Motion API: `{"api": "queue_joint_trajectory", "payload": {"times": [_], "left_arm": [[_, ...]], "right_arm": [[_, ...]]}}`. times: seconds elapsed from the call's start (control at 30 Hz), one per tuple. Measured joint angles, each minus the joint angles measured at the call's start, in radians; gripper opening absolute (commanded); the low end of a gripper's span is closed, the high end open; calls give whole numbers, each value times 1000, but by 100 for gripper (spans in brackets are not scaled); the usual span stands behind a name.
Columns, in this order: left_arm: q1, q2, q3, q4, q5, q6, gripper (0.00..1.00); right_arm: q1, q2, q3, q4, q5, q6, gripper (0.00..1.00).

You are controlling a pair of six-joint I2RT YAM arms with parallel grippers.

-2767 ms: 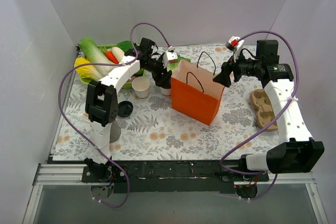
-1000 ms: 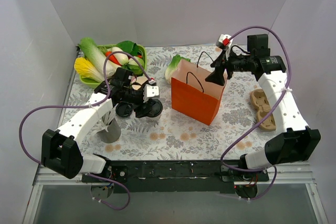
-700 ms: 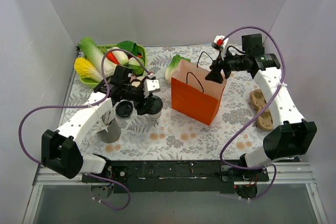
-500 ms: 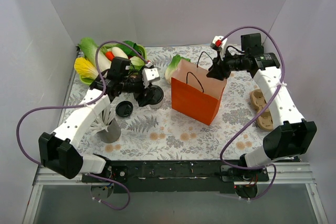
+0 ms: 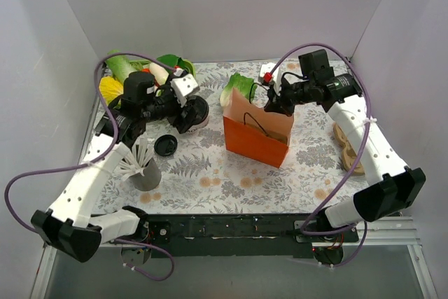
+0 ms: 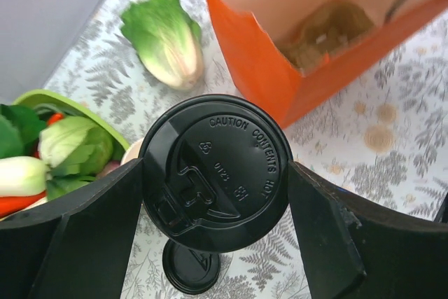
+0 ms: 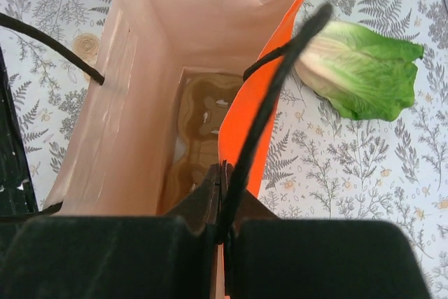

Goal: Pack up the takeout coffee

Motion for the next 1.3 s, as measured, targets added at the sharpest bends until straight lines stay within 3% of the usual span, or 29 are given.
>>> {"api": "queue_joint_trajectory", "payload": {"times": [0.27,0.53,0.87,1.3], "left_arm": [[0,-192,93,61,-10,-177,0],[0,-307,81,116,168,-248,0],[-29,-189,62,178,356,-329,0],[-242,-1,56,195,343,-222,0]], "right_arm": [[150,-96,19,-53,82,8,1],[189,-145,16,-84,109,19,1],[192,-142,15,-81,134,64,1],[192,-145,15,-61,147,121,1]]}}
